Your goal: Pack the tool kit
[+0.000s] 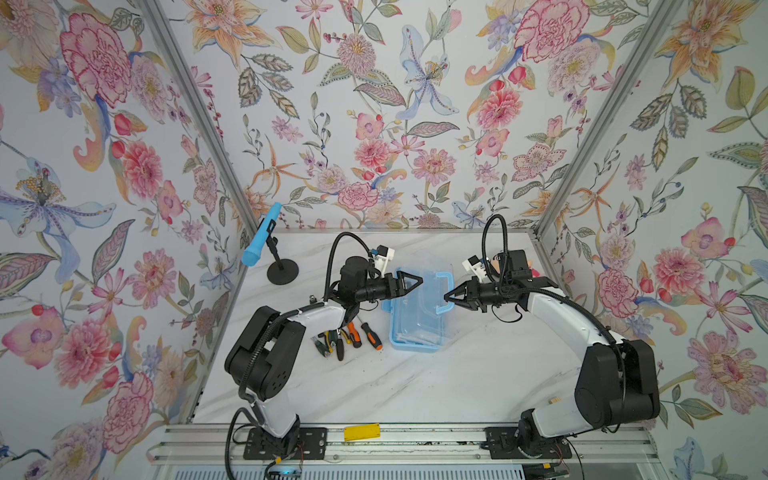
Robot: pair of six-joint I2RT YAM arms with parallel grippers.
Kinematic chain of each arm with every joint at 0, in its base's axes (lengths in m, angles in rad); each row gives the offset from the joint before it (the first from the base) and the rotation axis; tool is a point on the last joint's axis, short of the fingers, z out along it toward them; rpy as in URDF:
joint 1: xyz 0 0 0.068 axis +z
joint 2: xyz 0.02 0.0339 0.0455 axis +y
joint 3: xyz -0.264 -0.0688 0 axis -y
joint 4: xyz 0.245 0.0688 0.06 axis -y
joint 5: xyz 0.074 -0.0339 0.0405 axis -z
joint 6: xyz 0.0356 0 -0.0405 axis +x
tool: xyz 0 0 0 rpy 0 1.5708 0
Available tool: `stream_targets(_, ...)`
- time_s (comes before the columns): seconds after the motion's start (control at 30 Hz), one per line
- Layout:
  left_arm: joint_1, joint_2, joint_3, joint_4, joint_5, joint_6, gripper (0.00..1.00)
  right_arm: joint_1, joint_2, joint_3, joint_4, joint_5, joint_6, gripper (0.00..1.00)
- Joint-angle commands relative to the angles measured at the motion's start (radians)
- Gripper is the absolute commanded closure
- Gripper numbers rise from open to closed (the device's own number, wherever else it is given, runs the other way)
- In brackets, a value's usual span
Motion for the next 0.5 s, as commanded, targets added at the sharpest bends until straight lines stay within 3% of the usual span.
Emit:
stream_targets(0.0,-0.018,0.029,0.035,0.037,0.019,-0.006,0.17,0.007,-0.041,0.0,0.039,0.014,-0.032,0.69)
stream_targets(0.2,-0.025,0.032,0.053,0.075,0.019,-0.033,0.18,0.002,-0.064,0.011,0.037,0.08,-0.014,0.42)
stream_targets(0.47,-0.054,0.007,0.157,-0.024,-0.005,0.001,0.17,-0.047,-0.161,0.0,-0.003,0.3,0.024,0.33)
